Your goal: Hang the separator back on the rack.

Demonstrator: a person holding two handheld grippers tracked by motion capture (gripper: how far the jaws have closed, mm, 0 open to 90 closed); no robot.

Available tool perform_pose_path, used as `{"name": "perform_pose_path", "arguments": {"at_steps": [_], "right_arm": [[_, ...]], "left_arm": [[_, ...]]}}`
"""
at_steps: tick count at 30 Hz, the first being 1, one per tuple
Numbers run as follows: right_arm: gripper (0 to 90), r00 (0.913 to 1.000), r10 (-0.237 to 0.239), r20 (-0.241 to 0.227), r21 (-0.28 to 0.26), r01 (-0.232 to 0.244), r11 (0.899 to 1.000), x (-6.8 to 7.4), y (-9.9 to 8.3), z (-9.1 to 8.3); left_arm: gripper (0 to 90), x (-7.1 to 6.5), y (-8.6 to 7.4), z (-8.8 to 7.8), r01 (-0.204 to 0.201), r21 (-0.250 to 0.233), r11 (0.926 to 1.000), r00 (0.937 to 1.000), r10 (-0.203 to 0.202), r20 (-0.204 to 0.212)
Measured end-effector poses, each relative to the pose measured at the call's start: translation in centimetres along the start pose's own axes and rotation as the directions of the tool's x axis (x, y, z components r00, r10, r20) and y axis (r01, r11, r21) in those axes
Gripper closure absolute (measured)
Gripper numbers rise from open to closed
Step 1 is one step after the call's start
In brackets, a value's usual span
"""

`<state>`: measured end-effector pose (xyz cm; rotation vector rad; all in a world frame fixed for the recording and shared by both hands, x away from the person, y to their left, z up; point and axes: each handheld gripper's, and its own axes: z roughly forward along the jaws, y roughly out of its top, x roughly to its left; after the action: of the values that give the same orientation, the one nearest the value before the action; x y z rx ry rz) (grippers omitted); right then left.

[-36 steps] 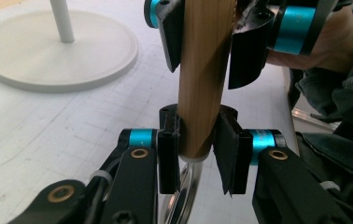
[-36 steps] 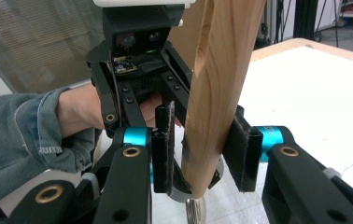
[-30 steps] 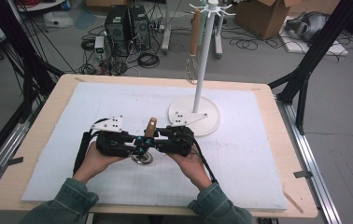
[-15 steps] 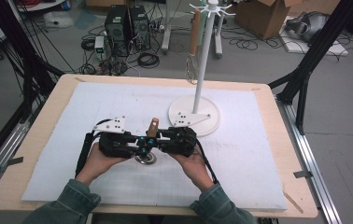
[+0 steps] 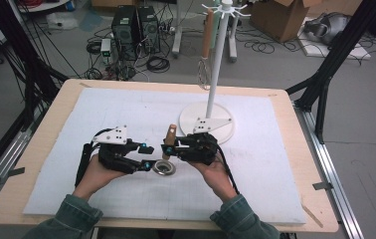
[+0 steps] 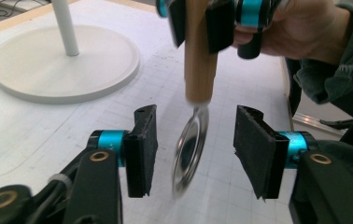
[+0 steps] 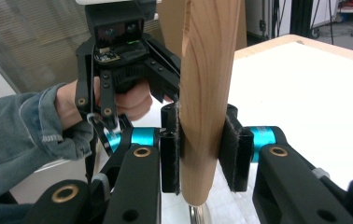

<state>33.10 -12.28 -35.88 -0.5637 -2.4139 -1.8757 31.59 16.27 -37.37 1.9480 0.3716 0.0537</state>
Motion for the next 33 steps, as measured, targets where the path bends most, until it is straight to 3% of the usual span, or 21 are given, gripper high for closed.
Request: {"name": "perform_pose_path", "arguments": {"at_steps": [16,20,33], "right_arm": [[72.3,0.9998,0.0,0.02,0.031,-0.001,1.0,-1.8,1.1,-4.2],[72.3,0.9998,0.002,0.019,0.036,-0.003,0.999,-2.0,1.7,-5.2],[72.2,0.9989,-0.019,0.042,0.063,0.016,0.998,-3.1,3.9,-7.5]], "left_arm": [[34.1,0.3,-1.4,-3.1,0.022,0.001,0.9997,0.9922,-0.022,-0.123],[30.6,0.8,-2.1,-3.7,0.045,0.004,0.999,0.9874,-0.044,-0.152],[18.9,1.6,-3.6,-5.6,0.089,0.005,0.9961,0.962,-0.084,-0.26]]}}
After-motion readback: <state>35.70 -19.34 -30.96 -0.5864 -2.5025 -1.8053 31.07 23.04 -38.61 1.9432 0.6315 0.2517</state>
